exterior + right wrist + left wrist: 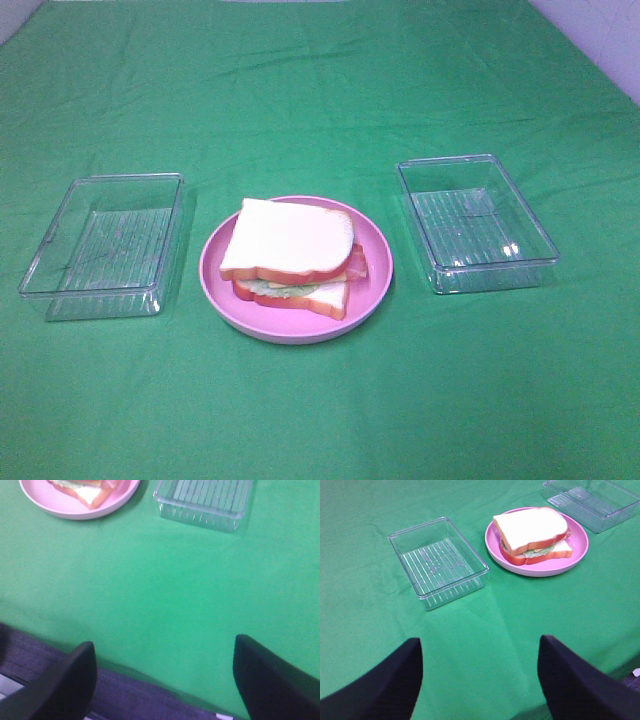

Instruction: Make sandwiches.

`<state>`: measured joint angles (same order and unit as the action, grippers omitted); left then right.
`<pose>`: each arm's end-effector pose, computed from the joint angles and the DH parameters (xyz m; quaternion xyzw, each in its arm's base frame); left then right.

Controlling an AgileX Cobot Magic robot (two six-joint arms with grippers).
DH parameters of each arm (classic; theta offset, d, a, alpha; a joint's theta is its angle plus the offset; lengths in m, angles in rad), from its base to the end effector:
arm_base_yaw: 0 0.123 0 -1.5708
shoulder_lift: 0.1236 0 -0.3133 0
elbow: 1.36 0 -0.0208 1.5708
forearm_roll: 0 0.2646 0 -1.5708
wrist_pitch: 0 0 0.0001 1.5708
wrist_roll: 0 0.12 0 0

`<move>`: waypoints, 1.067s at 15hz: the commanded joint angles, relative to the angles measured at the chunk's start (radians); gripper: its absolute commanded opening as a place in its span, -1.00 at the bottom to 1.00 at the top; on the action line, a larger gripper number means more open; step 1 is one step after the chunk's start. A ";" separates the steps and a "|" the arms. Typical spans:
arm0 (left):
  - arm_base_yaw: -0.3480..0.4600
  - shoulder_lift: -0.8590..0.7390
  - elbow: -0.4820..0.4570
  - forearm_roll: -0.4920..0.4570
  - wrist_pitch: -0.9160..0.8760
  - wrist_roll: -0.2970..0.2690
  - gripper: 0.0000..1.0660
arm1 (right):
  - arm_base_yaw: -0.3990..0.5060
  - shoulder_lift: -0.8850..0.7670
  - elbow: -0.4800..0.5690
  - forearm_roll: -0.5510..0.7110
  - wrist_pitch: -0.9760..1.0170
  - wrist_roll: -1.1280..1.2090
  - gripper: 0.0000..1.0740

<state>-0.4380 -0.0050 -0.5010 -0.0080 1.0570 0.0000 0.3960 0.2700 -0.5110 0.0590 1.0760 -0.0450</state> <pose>0.0032 -0.0024 0.2715 0.1850 0.8303 -0.1181 0.5122 0.0366 0.0221 0.2666 -0.1980 0.8945 0.0987 0.3885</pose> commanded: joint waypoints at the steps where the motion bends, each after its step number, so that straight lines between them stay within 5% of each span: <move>1: -0.005 -0.018 0.001 0.008 -0.011 0.018 0.20 | 0.003 -0.142 0.004 0.006 -0.012 -0.063 0.33; 9: -0.001 -0.018 0.001 0.008 -0.011 0.018 0.20 | 0.003 -0.178 0.004 0.011 -0.012 -0.063 0.33; 12: 0.087 -0.018 0.001 0.008 -0.011 0.018 0.20 | -0.012 -0.178 0.004 0.012 -0.012 -0.063 0.33; 13: 0.185 -0.018 0.001 0.008 -0.011 0.018 0.20 | -0.052 -0.179 0.004 0.021 -0.012 -0.063 0.33; 16: 0.385 -0.019 0.001 0.008 -0.011 0.018 0.20 | -0.285 -0.179 0.004 0.033 -0.012 -0.063 0.33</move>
<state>-0.0580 -0.0050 -0.5010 0.0000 1.0560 0.0170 0.1200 0.0980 -0.5110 0.0910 1.0760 -0.0920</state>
